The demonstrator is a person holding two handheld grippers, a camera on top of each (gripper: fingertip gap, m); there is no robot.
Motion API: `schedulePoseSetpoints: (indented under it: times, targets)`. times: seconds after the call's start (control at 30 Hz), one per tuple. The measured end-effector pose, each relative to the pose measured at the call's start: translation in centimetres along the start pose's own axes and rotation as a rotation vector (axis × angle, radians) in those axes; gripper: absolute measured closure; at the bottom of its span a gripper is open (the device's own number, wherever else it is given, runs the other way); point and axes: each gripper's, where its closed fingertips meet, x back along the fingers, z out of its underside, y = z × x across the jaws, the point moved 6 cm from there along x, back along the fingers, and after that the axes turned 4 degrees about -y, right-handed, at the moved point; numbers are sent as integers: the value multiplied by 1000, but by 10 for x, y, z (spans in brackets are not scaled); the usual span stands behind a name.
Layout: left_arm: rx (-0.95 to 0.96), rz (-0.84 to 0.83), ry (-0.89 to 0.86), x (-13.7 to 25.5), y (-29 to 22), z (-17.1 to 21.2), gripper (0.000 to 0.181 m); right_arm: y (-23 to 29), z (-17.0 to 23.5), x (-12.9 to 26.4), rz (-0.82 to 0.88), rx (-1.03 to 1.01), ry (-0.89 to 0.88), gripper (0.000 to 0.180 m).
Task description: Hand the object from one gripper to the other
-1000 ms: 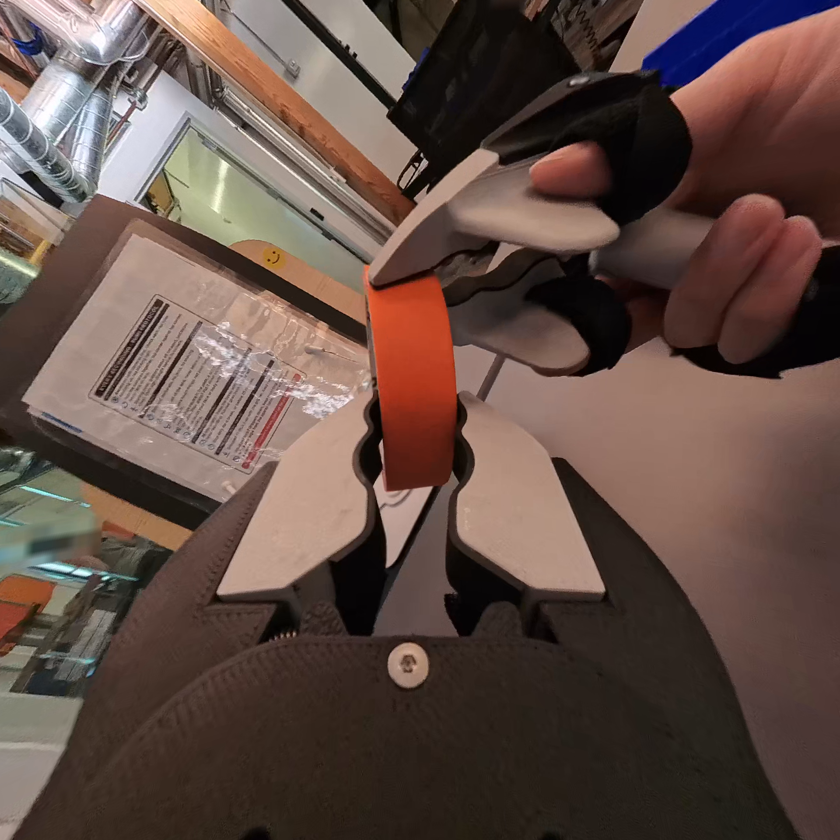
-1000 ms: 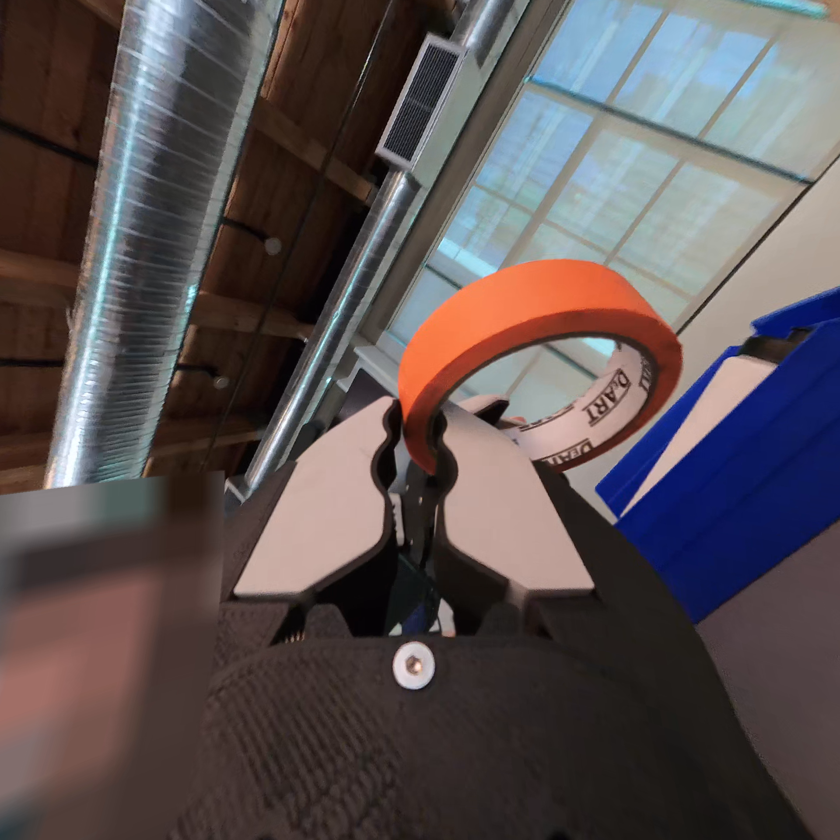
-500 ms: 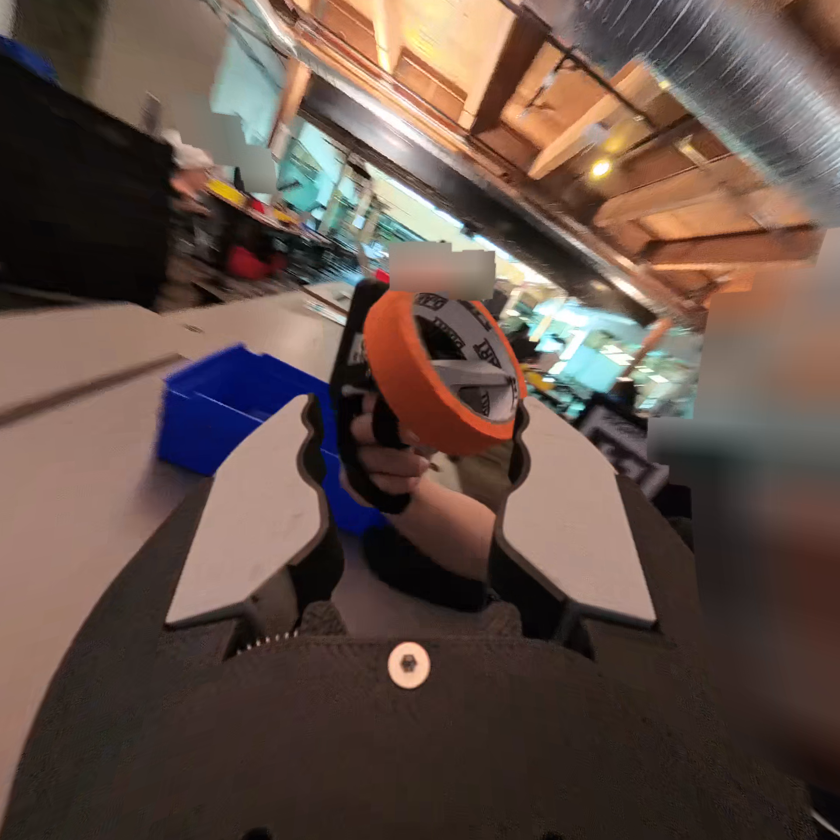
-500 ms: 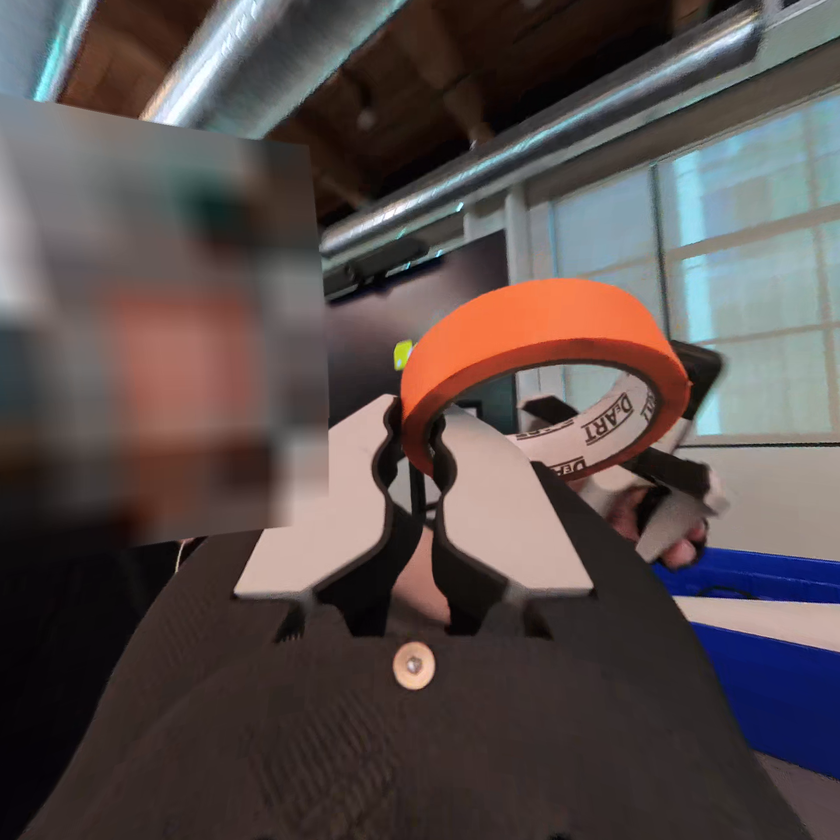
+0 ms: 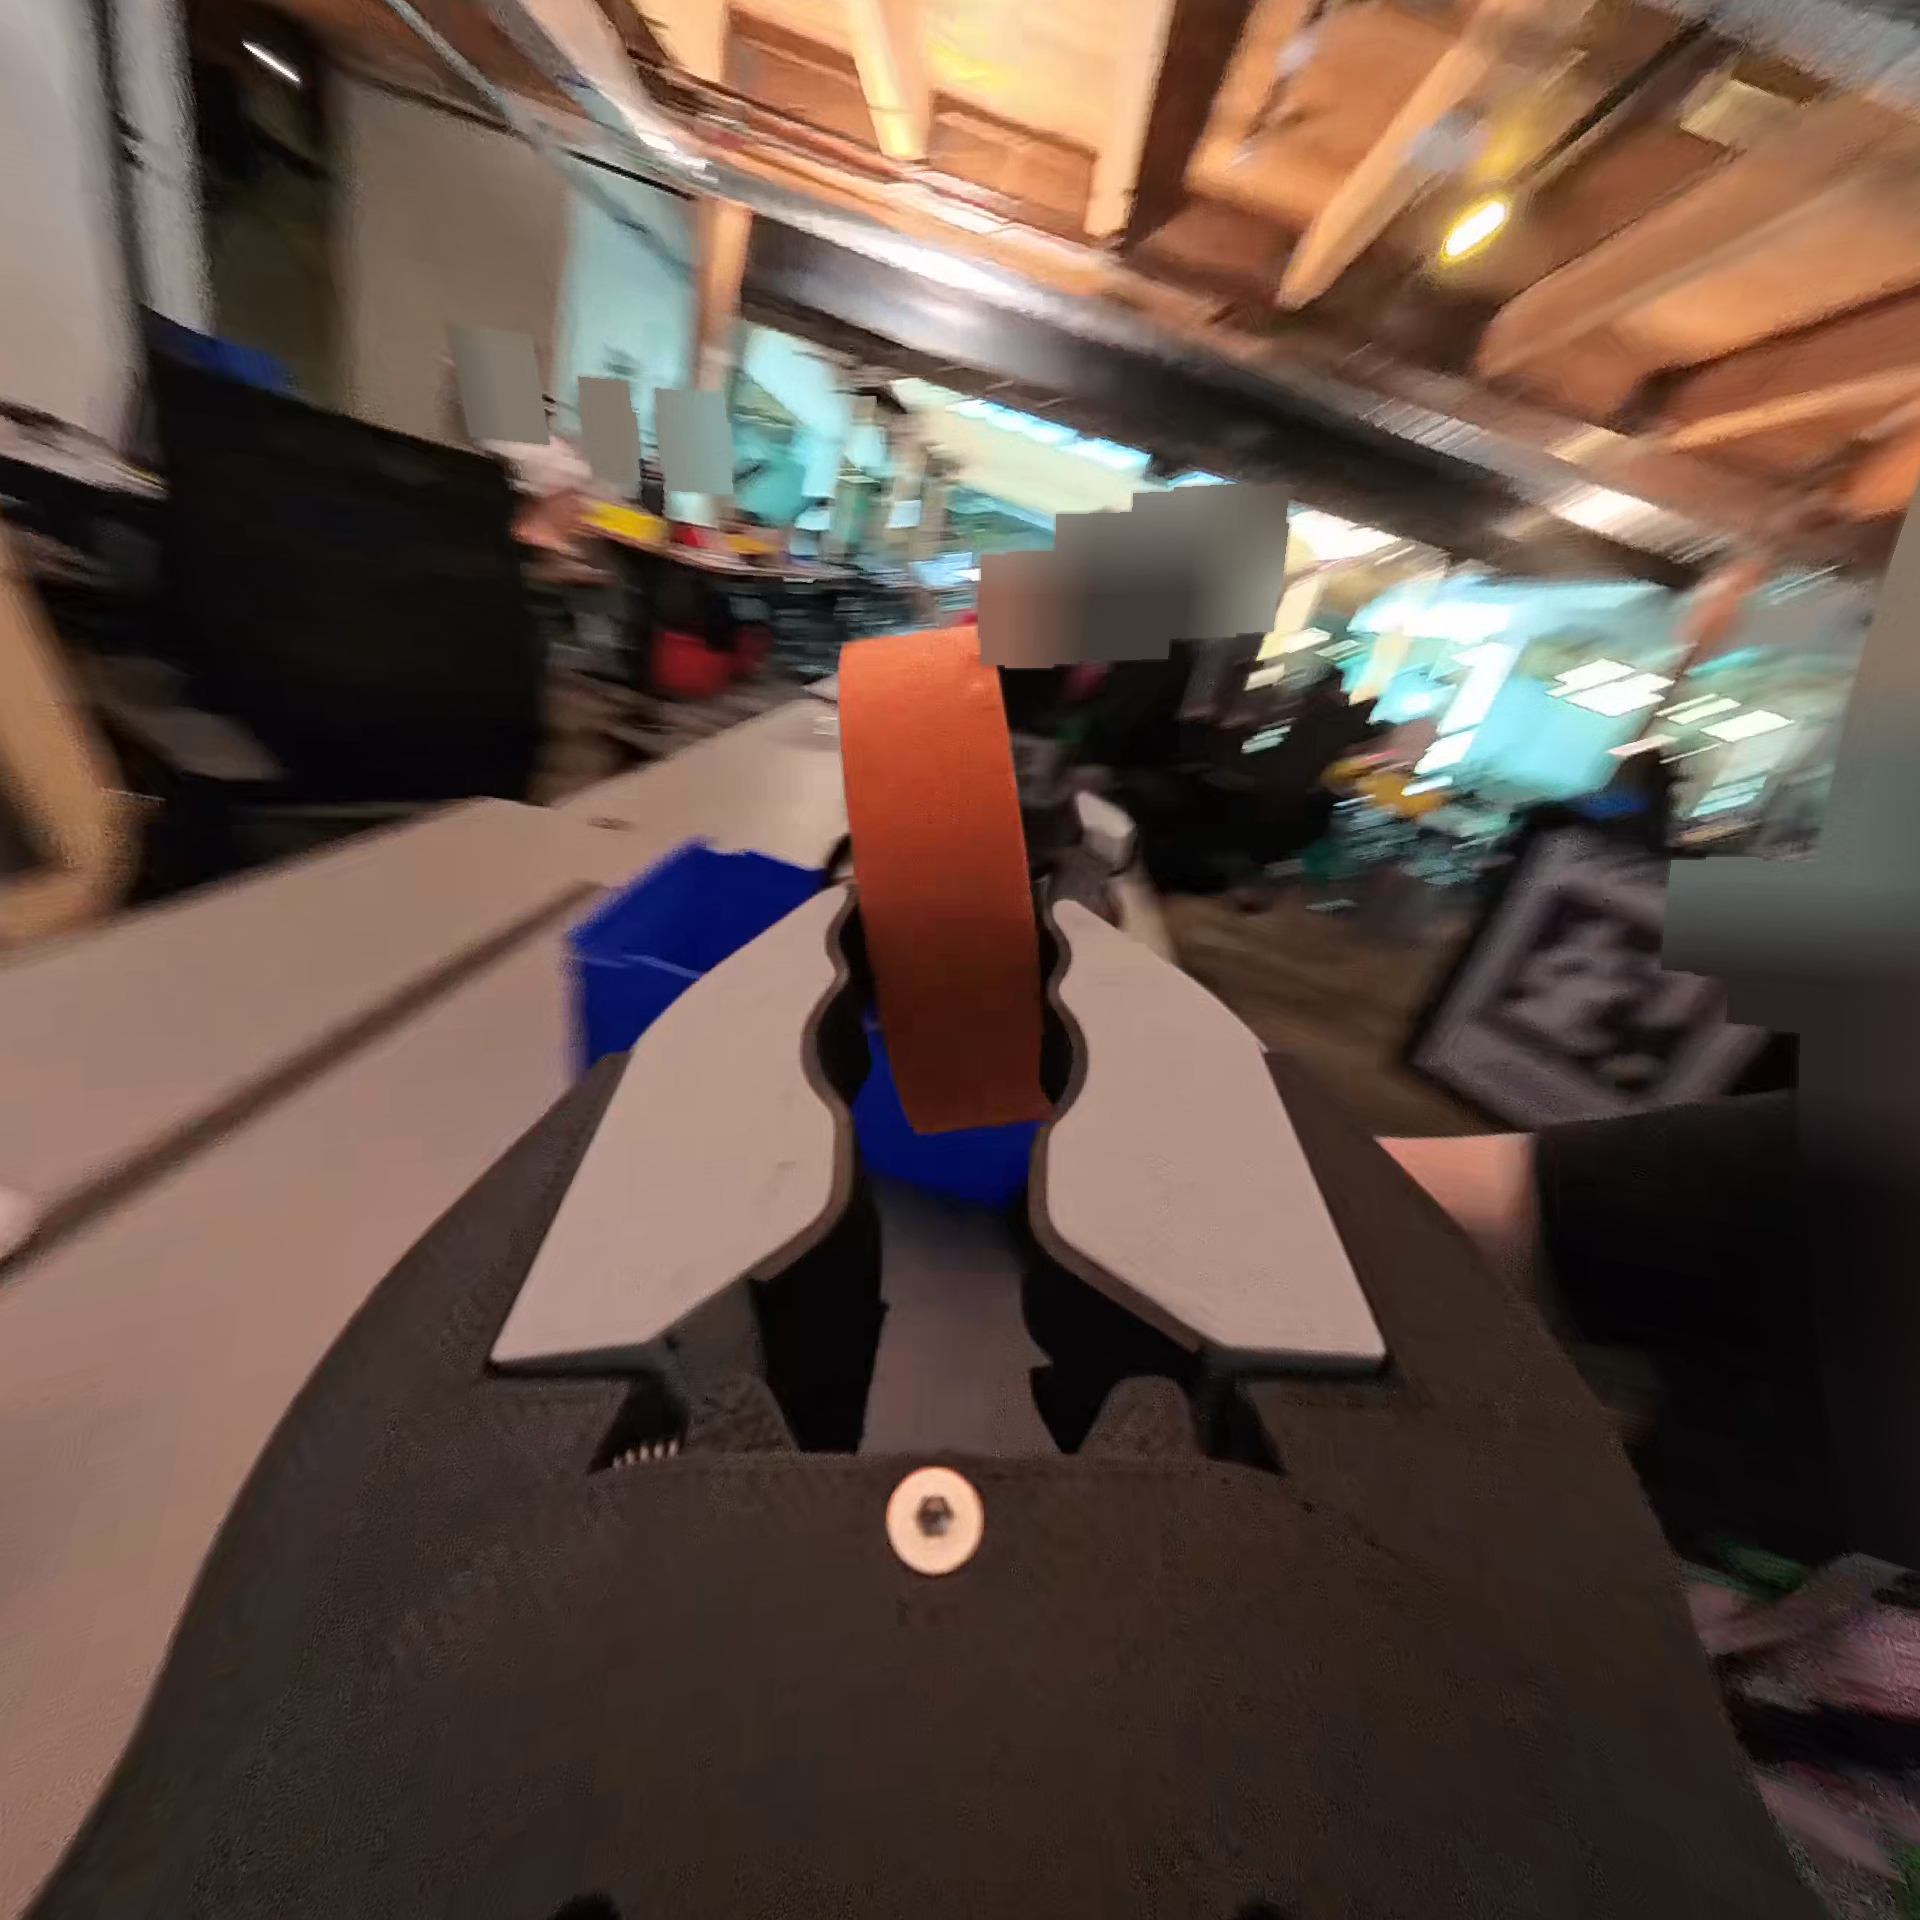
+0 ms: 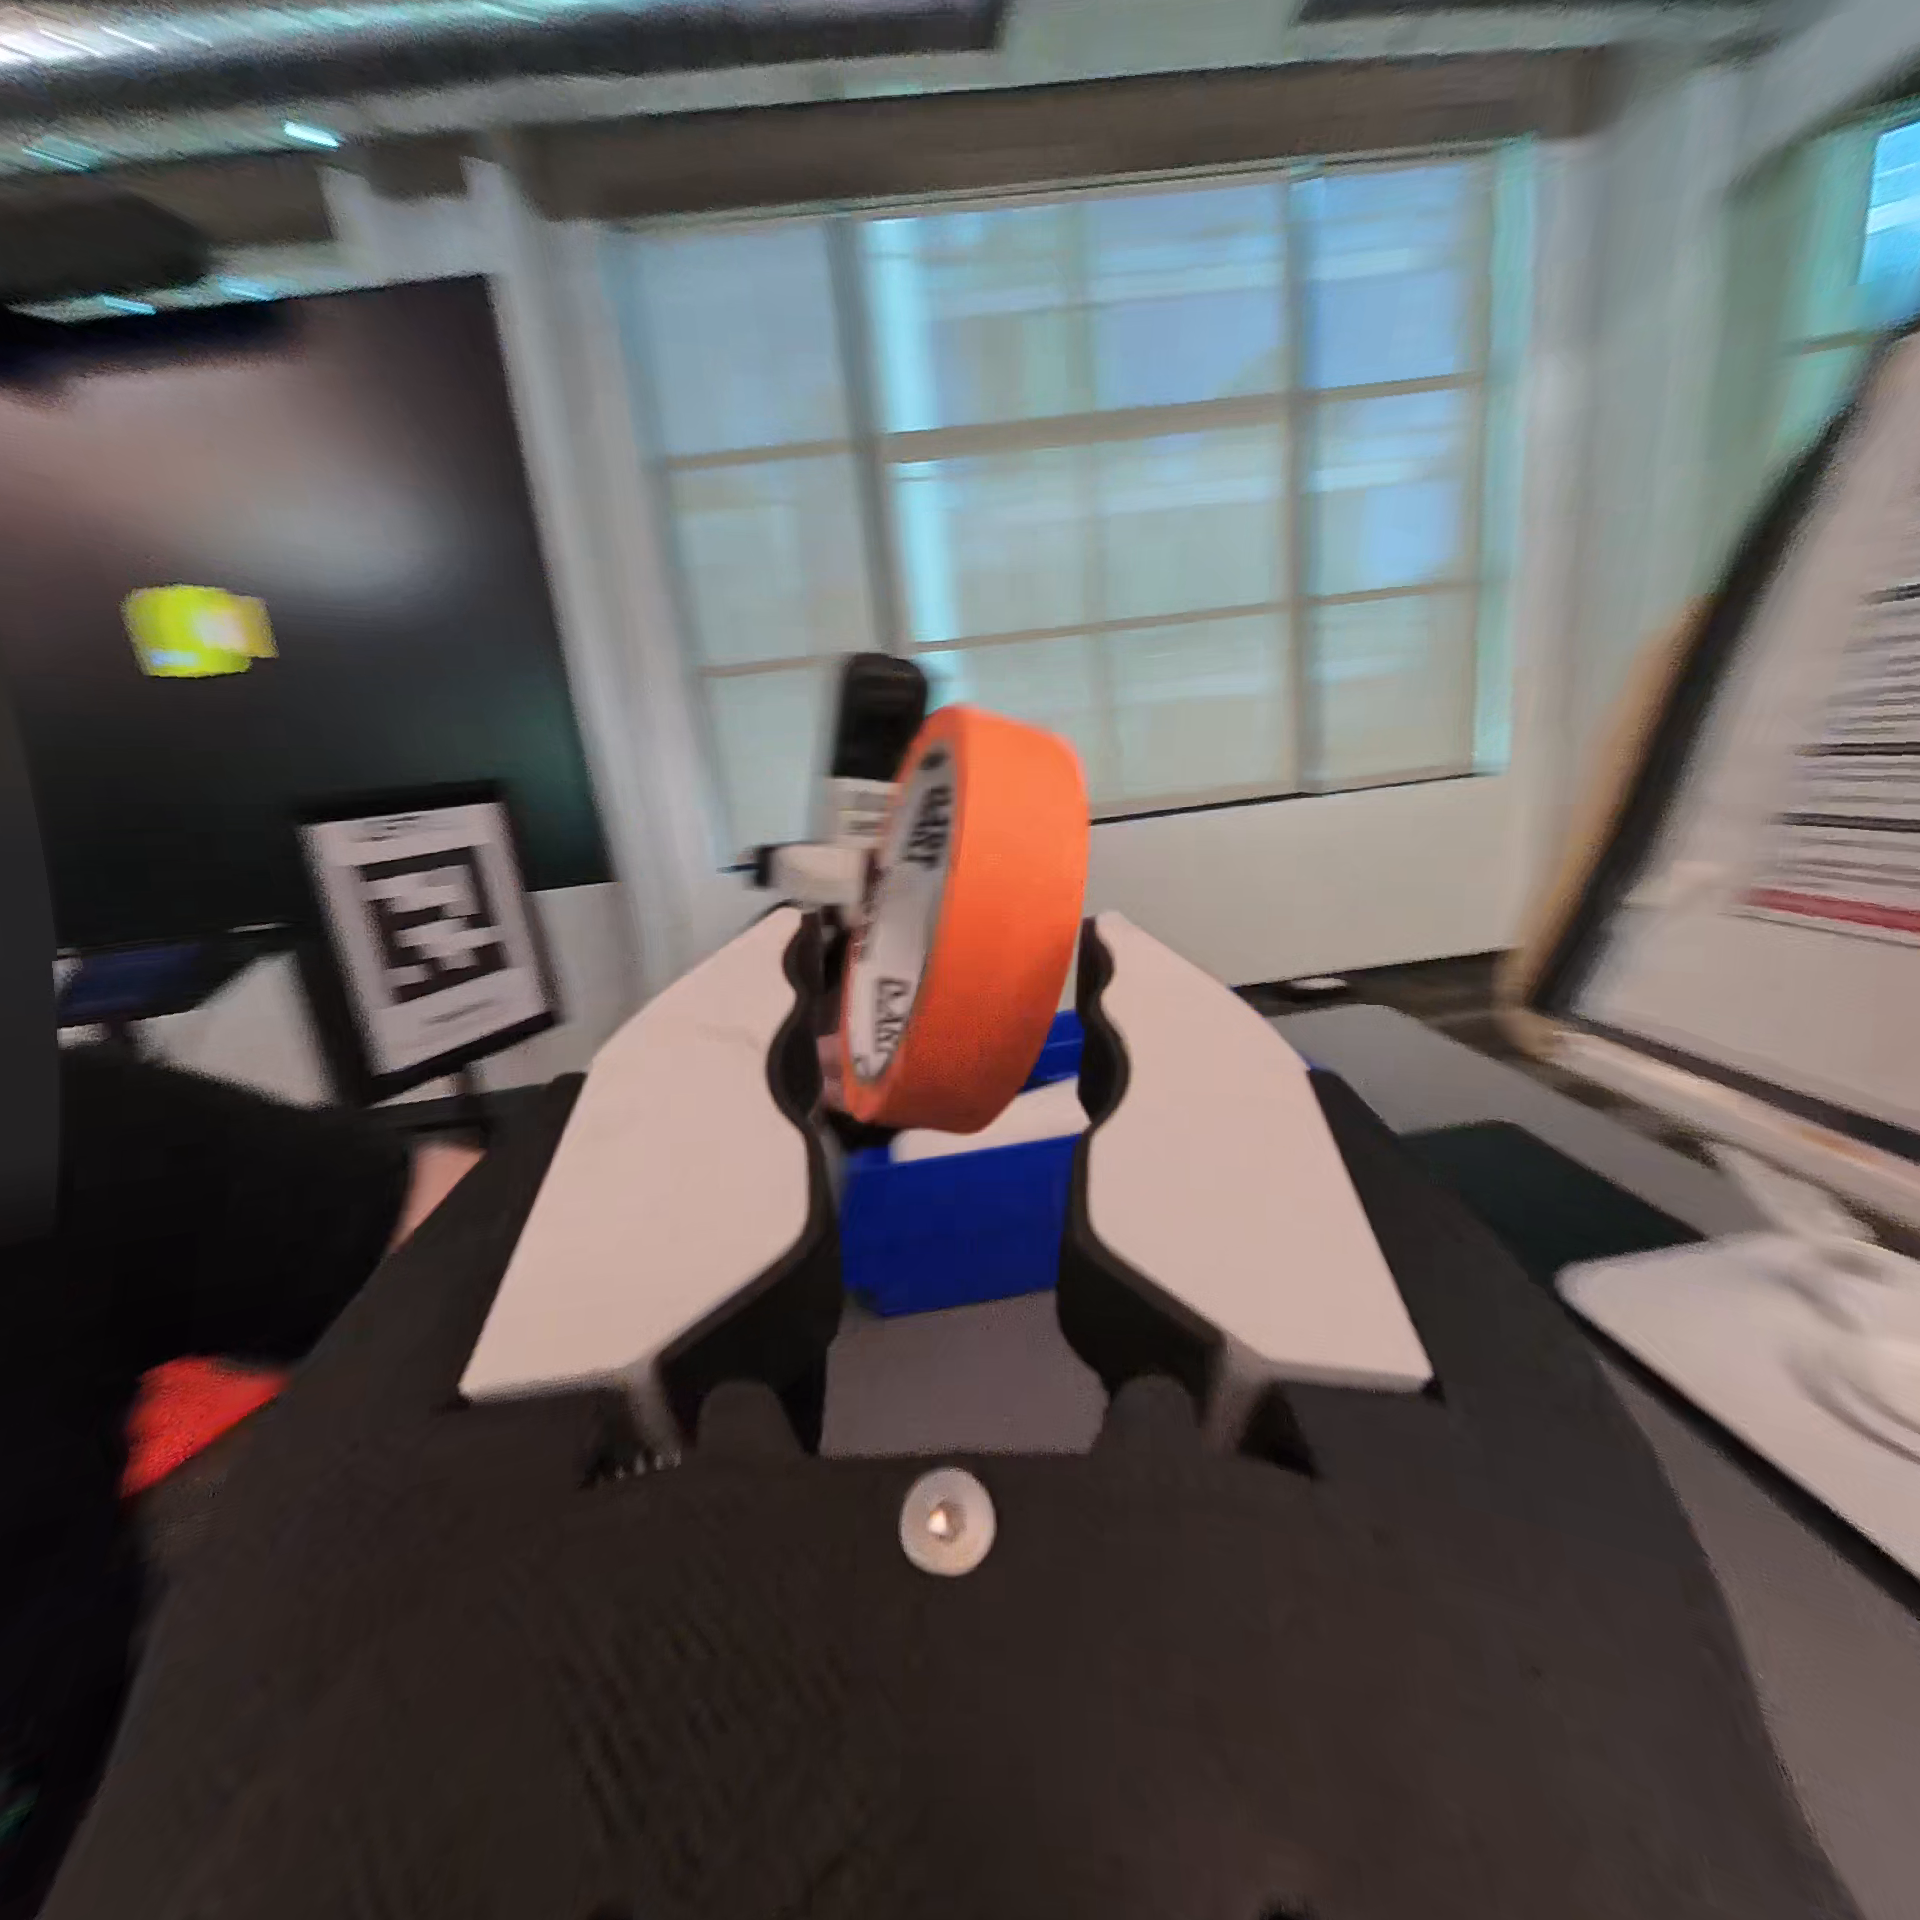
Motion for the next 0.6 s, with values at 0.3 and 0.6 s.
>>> schedulePoseSetpoints:
  times: [0.3,0.6]
  targets:
    - [-335,-249,155,-14,-3,17,152,15,3,-10,362,731,434,129]
    - [-434,-230,334,-26,-10,39,152,19,25,-24,529,1153,696,143]
